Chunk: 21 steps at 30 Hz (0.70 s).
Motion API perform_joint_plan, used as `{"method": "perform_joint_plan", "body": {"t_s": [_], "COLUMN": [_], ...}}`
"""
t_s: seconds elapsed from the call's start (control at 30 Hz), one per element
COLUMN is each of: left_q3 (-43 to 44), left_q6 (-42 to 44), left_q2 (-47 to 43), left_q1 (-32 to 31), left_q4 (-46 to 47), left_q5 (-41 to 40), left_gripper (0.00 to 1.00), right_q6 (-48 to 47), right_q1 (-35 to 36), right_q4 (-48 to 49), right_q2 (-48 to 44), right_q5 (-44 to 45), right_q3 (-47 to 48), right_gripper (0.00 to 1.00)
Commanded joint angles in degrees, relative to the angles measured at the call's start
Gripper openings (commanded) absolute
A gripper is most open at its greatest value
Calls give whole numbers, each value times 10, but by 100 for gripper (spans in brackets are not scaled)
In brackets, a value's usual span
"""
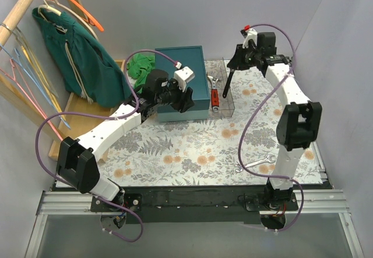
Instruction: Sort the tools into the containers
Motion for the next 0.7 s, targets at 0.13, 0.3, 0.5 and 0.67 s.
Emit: {"method": "perform_joint_plan", "body": {"t_s": [0.13,0.3,0.5,0.67], "left_q3": [-14,-5,1,21], "left_q6": [25,27,28,26], "left_q2": [-33,-6,13,18], "left_q1": [33,58,59,59], "left_q4": [-11,-10,-4,-4], "left_q5": [-25,-29,-23,5], "left_gripper": [48,48,49,49], "right_q6": [-38,-30,-19,-4], "right_q1": [24,42,43,25], "right_q4": [-41,-36,-5,-8], "right_q2": [115,176,190,137], "right_q5": [-9,-28,-2,17], "right_q3": [99,130,162,137], "right_gripper": [1,24,68,70]}}
